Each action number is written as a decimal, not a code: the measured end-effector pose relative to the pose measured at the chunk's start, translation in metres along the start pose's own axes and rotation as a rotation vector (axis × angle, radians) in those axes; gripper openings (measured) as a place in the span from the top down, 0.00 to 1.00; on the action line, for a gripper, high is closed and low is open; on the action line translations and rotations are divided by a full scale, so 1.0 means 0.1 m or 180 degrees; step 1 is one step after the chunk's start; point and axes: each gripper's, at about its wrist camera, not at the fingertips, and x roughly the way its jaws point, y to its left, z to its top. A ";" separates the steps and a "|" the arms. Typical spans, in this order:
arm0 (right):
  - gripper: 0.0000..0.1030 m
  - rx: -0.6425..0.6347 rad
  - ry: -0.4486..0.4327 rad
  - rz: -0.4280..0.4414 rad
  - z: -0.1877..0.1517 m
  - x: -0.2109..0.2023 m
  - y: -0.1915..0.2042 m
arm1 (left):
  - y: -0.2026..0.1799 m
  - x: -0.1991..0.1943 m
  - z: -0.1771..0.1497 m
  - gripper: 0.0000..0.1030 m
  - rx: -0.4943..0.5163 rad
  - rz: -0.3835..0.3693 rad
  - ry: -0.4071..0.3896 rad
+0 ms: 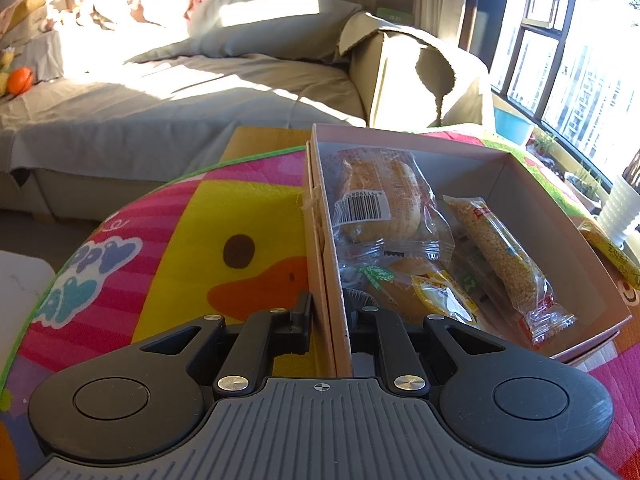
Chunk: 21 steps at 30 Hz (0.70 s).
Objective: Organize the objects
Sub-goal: 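Grasp the red chocolate bag with the right tool and lift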
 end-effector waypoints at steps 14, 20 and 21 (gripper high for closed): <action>0.25 -0.0555 -0.0875 0.0807 0.59 -1.04 0.81 | 0.01 0.00 -0.01 0.86 -0.0049 -0.0024 -0.0013; 0.25 -0.0388 -0.0980 0.0920 1.10 -0.65 0.99 | 0.00 -0.01 -0.01 0.86 -0.0036 -0.0022 -0.0007; 0.25 -0.0323 -0.0895 0.0958 1.15 -0.52 1.02 | 0.00 -0.01 -0.01 0.86 -0.0035 -0.0023 -0.0006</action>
